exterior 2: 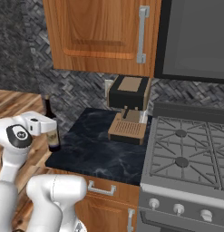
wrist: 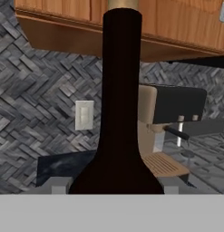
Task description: There is a wine glass and glass cup on the dining counter. Place the wine bottle next to the wine glass and the juice bottle next to the glass cup.
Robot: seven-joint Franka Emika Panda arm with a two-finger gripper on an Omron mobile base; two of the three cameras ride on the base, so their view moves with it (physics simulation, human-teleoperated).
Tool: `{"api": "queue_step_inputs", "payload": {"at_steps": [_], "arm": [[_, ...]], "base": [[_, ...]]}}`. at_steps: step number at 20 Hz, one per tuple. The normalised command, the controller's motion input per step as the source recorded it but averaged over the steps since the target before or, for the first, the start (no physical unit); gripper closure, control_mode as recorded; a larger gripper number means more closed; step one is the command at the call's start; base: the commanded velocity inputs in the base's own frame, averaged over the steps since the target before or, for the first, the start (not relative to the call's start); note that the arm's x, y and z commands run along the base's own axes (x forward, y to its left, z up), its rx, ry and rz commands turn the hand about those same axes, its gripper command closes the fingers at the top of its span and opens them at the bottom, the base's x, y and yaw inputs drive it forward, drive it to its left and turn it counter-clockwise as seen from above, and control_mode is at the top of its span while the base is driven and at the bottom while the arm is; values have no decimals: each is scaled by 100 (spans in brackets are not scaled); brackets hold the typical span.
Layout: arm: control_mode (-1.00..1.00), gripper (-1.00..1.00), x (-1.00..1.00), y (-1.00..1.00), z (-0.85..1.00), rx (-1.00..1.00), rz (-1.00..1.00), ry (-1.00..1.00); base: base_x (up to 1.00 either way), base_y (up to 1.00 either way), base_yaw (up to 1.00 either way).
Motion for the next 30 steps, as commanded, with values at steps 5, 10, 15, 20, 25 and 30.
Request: {"api": "queue_step_inputs", "payload": {"at_steps": [5, 10, 15, 20, 25, 30], "arm": [[-100, 100, -14, 7, 6, -9, -6, -1], [-100, 100, 0, 0, 0, 0, 0, 0], [-100, 100, 0, 0, 0, 0, 0, 0], [-100, 100, 0, 0, 0, 0, 0, 0], [100, 100, 0, 0, 0, 0, 0, 0], [100, 100, 0, 0, 0, 0, 0, 0]], "base": [[0, 0, 0], [0, 0, 0], [0, 0, 0], [0, 0, 0], [0, 0, 0], [-33, 5, 3]]}}
